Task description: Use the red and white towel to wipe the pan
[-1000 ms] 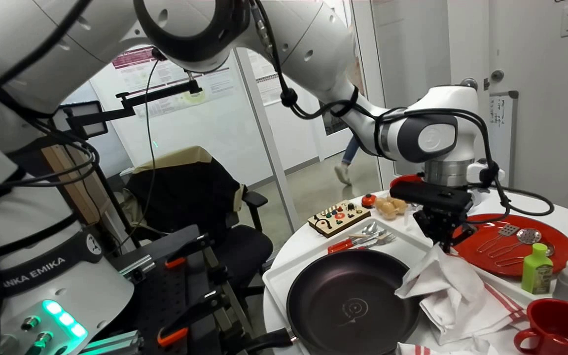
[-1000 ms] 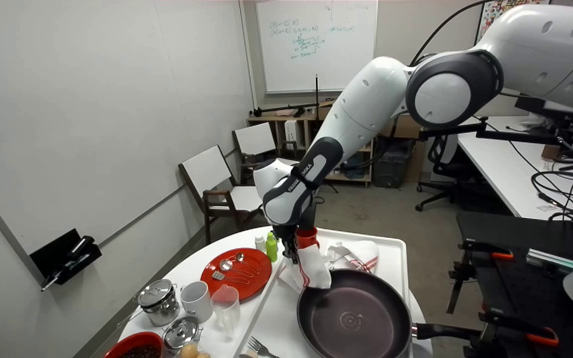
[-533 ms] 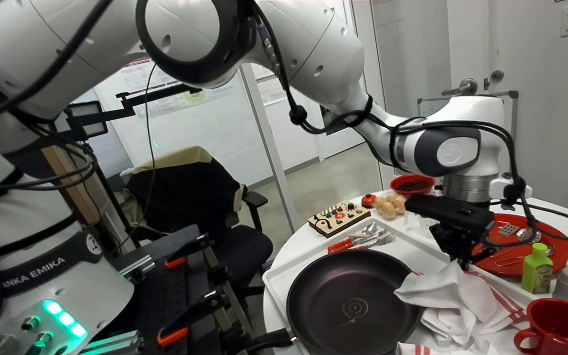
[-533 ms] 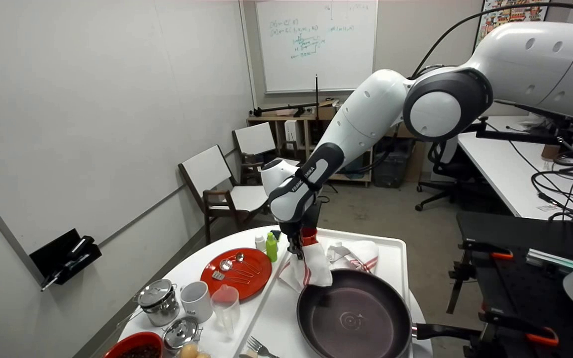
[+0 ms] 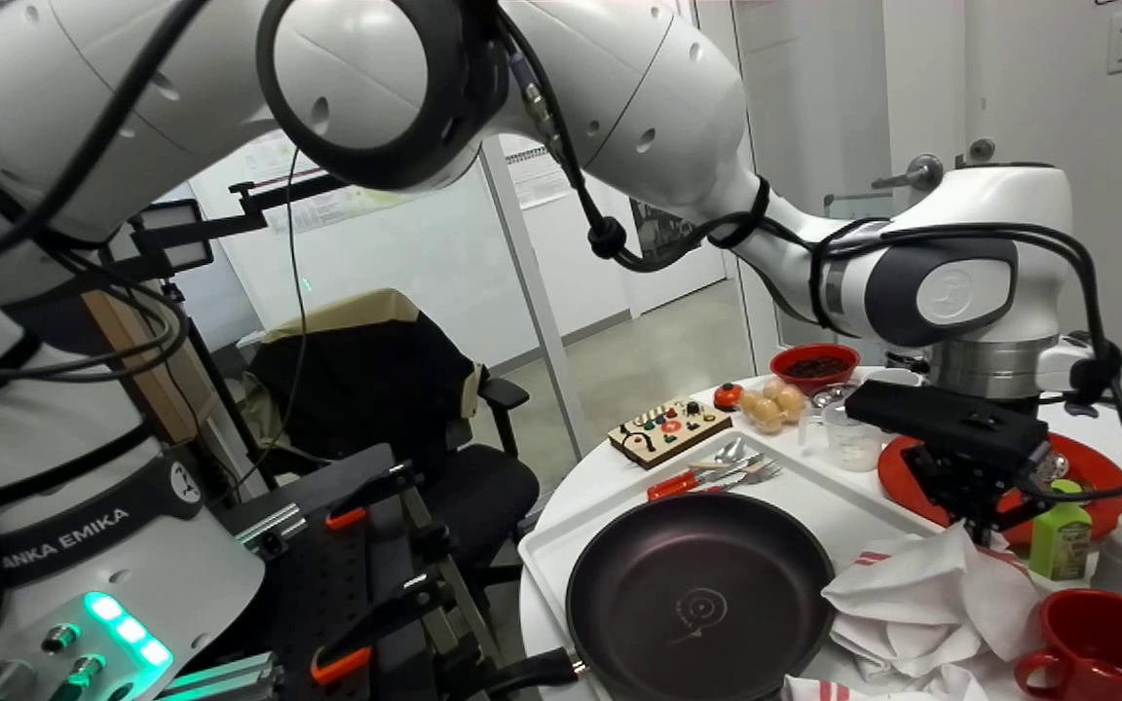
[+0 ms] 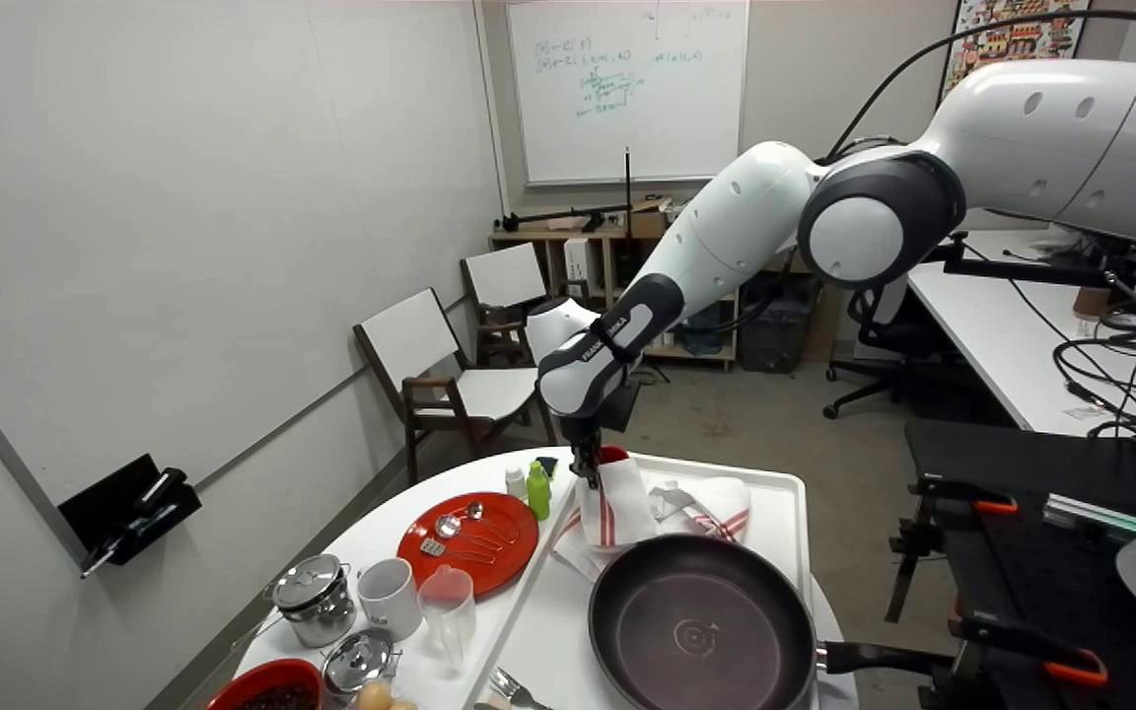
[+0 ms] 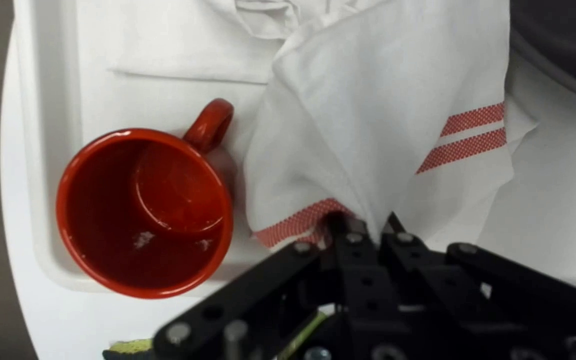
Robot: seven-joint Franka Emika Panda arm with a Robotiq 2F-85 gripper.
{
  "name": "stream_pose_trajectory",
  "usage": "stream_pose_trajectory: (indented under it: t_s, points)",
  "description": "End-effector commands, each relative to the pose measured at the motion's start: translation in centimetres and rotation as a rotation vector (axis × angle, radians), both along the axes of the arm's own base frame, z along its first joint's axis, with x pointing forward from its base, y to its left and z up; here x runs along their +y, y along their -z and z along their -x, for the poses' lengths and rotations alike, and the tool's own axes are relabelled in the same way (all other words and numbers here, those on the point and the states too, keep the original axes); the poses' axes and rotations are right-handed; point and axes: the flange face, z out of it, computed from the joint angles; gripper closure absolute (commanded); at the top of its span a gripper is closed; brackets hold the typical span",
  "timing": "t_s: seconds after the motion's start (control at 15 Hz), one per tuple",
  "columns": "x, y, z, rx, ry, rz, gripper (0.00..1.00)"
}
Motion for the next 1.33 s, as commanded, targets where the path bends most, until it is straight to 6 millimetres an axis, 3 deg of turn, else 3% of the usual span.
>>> stream_pose_trajectory:
  t_s: [0.0,0.07,0.2,0.73,0.87,1.27]
  points:
    - [1.1,1.2,-0.6,0.013,-0.018,0.001,0.97]
    - [1.5,1.4,-0.5,0.018,-0.026,-0.013,0.71]
    - [2.1,1.8,-0.5,0.021,-0.037,-0.014,0.64]
    - [2.9,1.6,-0.3,0.017,-0.052,-0.033,0.05]
    - [3.0,1.5,-0.2,0.021,-0.048,-0.034,0.0]
    - [2.9,2.1,-0.1,0.016,-0.037,-0.023,0.0]
